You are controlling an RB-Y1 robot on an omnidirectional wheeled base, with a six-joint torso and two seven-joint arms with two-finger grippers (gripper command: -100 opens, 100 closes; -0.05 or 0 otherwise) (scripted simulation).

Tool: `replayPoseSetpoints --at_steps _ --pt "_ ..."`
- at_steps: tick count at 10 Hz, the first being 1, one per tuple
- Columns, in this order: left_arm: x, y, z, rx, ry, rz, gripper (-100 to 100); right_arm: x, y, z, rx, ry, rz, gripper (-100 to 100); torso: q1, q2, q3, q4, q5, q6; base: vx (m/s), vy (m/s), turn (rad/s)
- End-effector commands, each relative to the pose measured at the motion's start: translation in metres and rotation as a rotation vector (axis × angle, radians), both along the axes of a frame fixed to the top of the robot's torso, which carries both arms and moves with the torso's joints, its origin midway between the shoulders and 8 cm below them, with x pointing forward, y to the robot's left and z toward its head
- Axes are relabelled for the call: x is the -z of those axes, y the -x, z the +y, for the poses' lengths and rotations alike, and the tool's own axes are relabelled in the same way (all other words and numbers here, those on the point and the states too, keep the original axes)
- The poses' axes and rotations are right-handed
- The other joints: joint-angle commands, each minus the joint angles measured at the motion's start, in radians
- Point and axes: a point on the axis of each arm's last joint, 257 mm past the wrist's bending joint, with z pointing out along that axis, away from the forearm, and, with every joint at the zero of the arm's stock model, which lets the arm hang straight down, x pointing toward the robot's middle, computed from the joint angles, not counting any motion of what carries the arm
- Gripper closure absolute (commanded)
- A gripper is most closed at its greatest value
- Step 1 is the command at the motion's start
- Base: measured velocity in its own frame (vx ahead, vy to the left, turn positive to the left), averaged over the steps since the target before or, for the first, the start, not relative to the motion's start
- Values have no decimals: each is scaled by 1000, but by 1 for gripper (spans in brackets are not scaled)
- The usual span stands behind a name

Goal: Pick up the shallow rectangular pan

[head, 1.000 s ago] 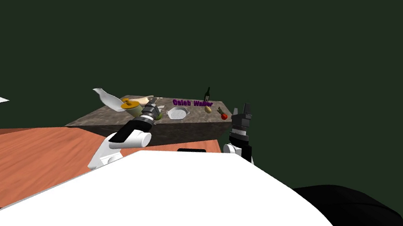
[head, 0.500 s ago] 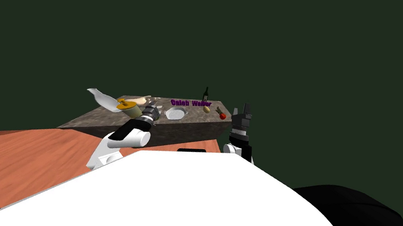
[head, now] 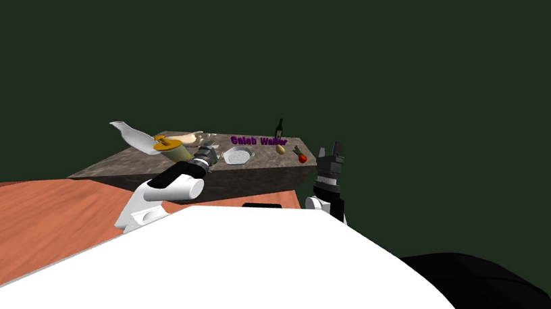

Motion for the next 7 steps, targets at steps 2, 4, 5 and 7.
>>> replayPoseSetpoints --at_steps 2,4,5,7 --pt "13 2 3 -12 19 54 -100 0 0 0 0 0 0 0 0 0 0 0 0 0 8 -22 -15" --pt "26 5 8 -28 45 110 -100 0 0 0 0 0 0 0 0 0 0 0 0 0 14 -32 -59" --pt "28 5 8 -29 46 116 -100 0 0 0 0 0 0 0 0 0 0 0 0 0 8 -10 8" --pt "40 9 13 -45 72 173 -100 0 0 0 0 0 0 0 1 0 0 0 0 0 16 -20 -68"
